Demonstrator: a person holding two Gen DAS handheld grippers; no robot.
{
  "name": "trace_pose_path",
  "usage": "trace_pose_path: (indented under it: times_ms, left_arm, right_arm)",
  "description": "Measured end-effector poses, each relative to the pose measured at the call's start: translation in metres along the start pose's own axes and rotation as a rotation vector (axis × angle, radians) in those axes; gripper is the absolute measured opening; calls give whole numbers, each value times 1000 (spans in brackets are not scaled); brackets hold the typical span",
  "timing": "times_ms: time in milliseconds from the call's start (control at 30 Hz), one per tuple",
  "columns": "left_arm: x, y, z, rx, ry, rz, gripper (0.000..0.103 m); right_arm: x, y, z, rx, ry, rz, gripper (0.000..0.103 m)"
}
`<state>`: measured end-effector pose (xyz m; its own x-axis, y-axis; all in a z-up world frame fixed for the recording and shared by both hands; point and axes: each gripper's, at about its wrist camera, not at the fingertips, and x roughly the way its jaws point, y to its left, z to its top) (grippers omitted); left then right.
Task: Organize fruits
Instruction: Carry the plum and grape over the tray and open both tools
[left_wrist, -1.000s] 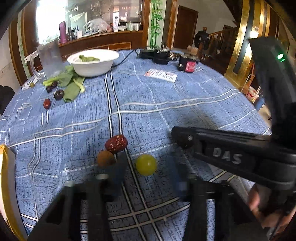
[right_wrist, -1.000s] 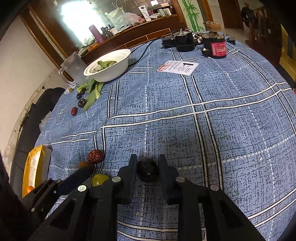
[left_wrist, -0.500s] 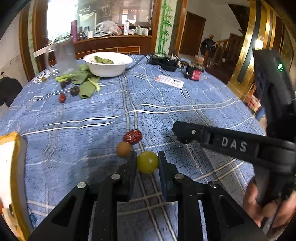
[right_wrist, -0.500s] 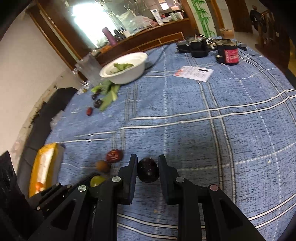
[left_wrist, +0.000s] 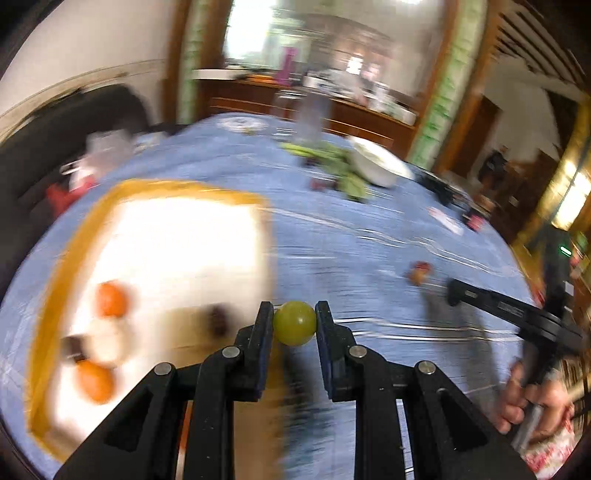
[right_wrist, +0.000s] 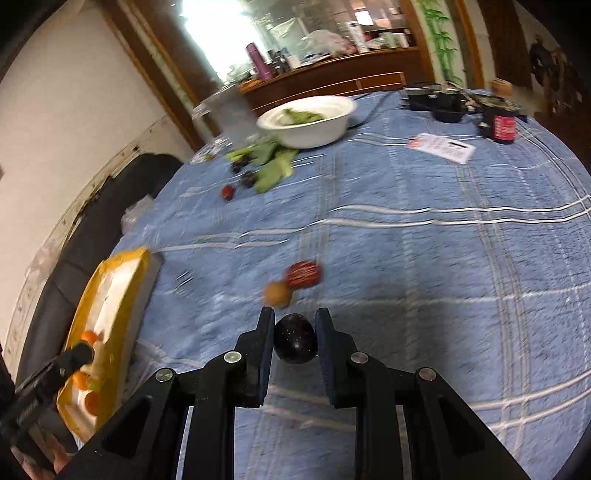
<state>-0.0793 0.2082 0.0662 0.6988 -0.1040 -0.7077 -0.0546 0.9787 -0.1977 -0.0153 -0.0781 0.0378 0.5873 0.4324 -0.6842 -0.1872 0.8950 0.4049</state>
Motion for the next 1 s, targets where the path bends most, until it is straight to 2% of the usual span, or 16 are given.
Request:
trace_pose_path:
  times_ms: [133, 300, 467, 567, 700, 767, 833, 900, 933, 1000]
  left_arm:
    - [-10, 57, -4, -104, -6, 77, 22]
    - [-19, 88, -17, -138, -2, 120, 22]
    - [-18, 98, -29, -154, 8, 83, 22]
    - [-21, 97, -32, -155, 5, 62, 22]
    - [-20, 95, -34, -157, 8, 38, 23]
    - [-20, 94, -34, -158, 8, 22, 29]
    - [-22, 93, -33, -159, -4, 6, 50]
    - [-27, 92, -31, -162, -25, 20, 65]
    - [-29, 92, -31, -167, -29, 26, 70]
    - [-30, 97, -30, -179, -28, 22, 71]
  right_arm:
    - [5, 54, -12, -45, 34, 90, 24]
    - [22, 134, -19, -171, 81, 147, 25]
    - [59, 197, -25, -243, 167, 188, 25]
    - [80, 221, -30, -269, 201, 168, 25]
    - [104, 238, -28, -310, 203, 113, 26]
    - [111, 240, -24, -306, 208, 112, 26]
    - [117, 240, -20, -288, 214, 117, 26]
    - [119, 240, -15, -282, 216, 114, 26]
    - [119, 240, -14, -284, 212, 105, 28]
    - [119, 240, -11, -284, 206, 102, 35]
